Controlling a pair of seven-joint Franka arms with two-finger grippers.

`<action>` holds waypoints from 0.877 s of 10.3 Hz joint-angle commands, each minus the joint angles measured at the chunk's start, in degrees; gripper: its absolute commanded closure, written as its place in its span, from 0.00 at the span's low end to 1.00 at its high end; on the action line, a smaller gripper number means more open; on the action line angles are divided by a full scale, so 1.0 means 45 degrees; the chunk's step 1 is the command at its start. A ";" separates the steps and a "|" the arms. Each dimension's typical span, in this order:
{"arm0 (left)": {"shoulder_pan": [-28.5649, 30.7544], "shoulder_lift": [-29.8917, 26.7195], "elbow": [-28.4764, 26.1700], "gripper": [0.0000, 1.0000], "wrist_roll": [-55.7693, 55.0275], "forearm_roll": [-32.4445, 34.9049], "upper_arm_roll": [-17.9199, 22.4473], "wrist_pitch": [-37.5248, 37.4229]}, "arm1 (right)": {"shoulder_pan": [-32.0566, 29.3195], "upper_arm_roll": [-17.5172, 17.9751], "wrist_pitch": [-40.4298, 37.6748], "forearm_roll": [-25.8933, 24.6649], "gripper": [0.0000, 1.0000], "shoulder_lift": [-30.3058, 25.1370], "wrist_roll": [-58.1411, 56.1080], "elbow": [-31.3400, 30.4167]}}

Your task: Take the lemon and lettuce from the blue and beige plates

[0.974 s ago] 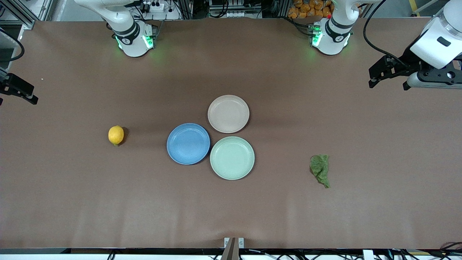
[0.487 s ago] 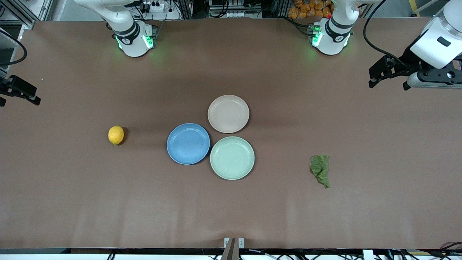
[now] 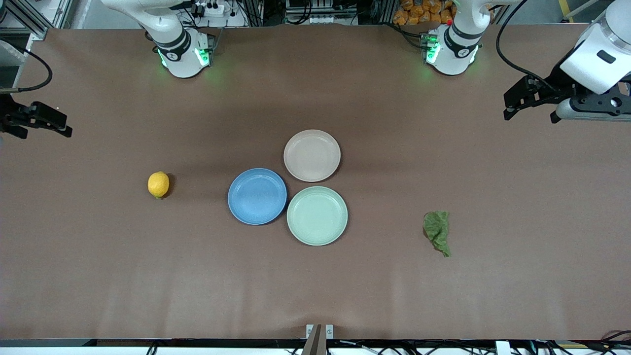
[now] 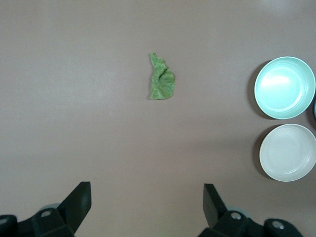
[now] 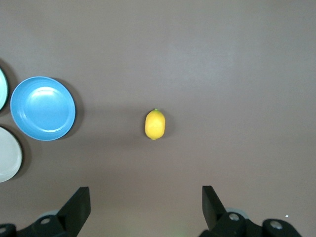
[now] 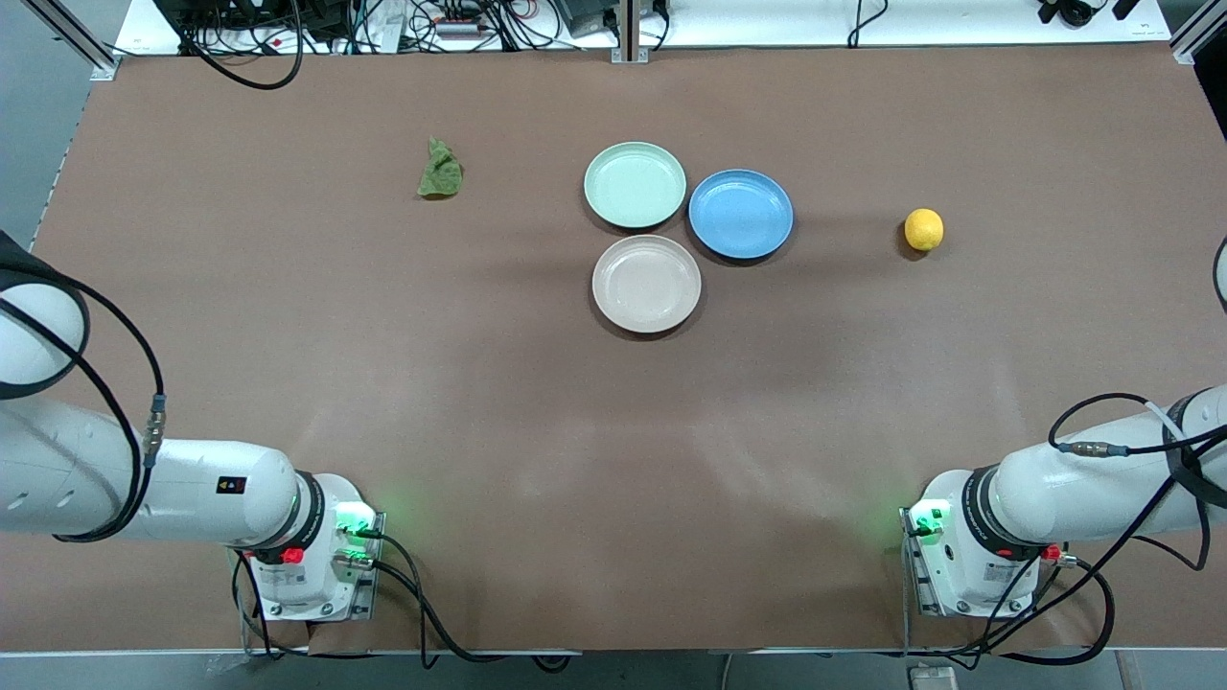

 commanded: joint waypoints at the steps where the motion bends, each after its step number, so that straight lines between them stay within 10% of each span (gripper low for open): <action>1: 0.0097 0.0072 0.0297 0.00 0.0220 -0.0137 -0.0048 -0.0235 | 0.0092 -0.0059 -0.0269 0.0469 0.00 -0.0143 0.0509 -0.0106; 9: 0.0078 0.0092 0.0297 0.00 0.0201 -0.0137 -0.0048 -0.0235 | 0.0092 -0.0059 -0.0290 0.0489 0.00 -0.0045 0.0608 -0.0223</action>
